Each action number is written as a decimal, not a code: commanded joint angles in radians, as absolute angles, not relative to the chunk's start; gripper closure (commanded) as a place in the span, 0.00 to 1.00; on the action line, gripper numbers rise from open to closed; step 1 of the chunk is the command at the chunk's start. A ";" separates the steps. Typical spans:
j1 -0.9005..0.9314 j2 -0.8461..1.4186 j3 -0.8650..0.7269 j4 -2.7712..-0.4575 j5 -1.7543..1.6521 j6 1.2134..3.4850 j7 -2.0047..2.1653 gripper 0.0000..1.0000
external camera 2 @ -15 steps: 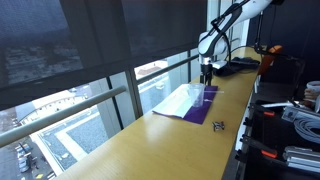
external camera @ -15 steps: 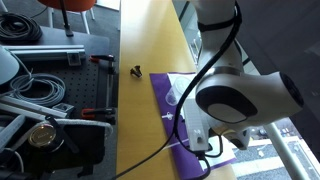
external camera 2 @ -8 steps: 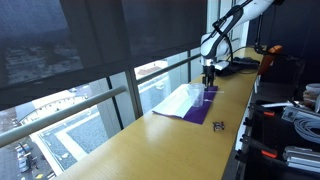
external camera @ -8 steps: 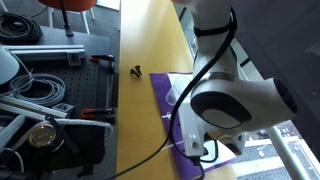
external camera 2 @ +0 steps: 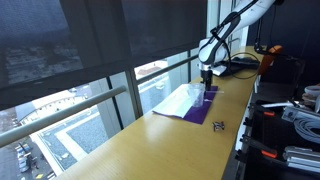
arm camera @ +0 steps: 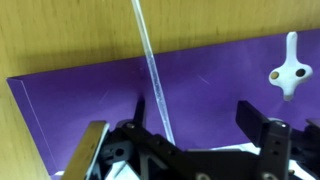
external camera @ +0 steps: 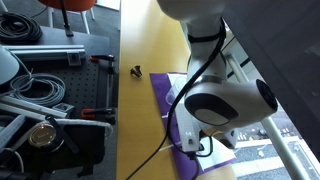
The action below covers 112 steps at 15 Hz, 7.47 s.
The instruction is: Put the straw in the cup
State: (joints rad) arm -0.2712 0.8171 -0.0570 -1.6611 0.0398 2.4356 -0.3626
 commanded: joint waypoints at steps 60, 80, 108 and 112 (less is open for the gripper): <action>-0.137 0.483 -0.134 -1.929 -0.187 2.511 -0.167 0.31; -0.154 1.042 0.002 -1.198 -0.018 2.351 -0.176 0.00; -0.100 1.177 0.008 -0.989 -0.020 2.239 -0.153 0.94; -0.103 1.174 0.006 -0.989 -0.021 2.239 -0.148 1.00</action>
State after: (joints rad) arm -0.1067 1.1604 0.0116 -1.0221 -0.0275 2.2679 -0.1620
